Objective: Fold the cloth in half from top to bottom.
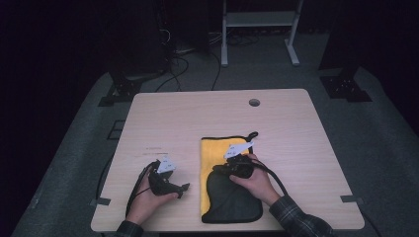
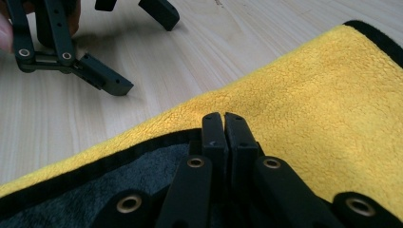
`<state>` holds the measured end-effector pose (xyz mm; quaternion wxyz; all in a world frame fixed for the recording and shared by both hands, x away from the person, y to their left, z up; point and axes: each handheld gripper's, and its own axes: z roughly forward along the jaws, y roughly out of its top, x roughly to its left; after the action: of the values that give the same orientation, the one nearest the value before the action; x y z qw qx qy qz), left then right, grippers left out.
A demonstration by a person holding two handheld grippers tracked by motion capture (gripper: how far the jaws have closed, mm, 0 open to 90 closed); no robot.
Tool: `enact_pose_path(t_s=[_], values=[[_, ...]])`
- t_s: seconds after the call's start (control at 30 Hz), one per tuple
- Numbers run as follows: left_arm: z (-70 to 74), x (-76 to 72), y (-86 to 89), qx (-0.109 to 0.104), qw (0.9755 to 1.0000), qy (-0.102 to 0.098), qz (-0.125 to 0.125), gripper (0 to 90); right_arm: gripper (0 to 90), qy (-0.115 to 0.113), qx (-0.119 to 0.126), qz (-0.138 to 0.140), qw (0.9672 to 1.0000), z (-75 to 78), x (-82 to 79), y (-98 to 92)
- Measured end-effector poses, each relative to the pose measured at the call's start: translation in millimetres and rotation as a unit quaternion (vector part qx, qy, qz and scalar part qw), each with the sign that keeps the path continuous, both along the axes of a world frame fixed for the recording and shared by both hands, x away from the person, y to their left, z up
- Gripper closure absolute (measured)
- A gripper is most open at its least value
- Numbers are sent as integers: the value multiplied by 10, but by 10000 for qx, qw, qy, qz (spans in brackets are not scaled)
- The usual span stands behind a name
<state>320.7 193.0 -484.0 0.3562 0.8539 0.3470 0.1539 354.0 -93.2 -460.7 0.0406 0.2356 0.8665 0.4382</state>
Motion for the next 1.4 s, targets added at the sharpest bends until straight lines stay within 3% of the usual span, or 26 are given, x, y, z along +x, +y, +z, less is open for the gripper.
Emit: enact_pose_path(t_s=[0.3,0.73,1.07,1.23,1.4], values=[[1,-1,0,4,10000,10,2,0,878,150,299,17,9994,143,-110,-242],[1,-1,1,7,10000,9,0,0,883,369,346,71,9987,219,-512,-767],[0,2,1,3,10000,-5,25,0,883,590,379,-33,9975,170,-802,-1248],[1,2,2,5,10000,-1,36,0,880,651,192,50,9977,95,-915,-1334],[1,1,2,4,10000,2,37,0,797,801,95,367,9961,6,-964,-1331]])
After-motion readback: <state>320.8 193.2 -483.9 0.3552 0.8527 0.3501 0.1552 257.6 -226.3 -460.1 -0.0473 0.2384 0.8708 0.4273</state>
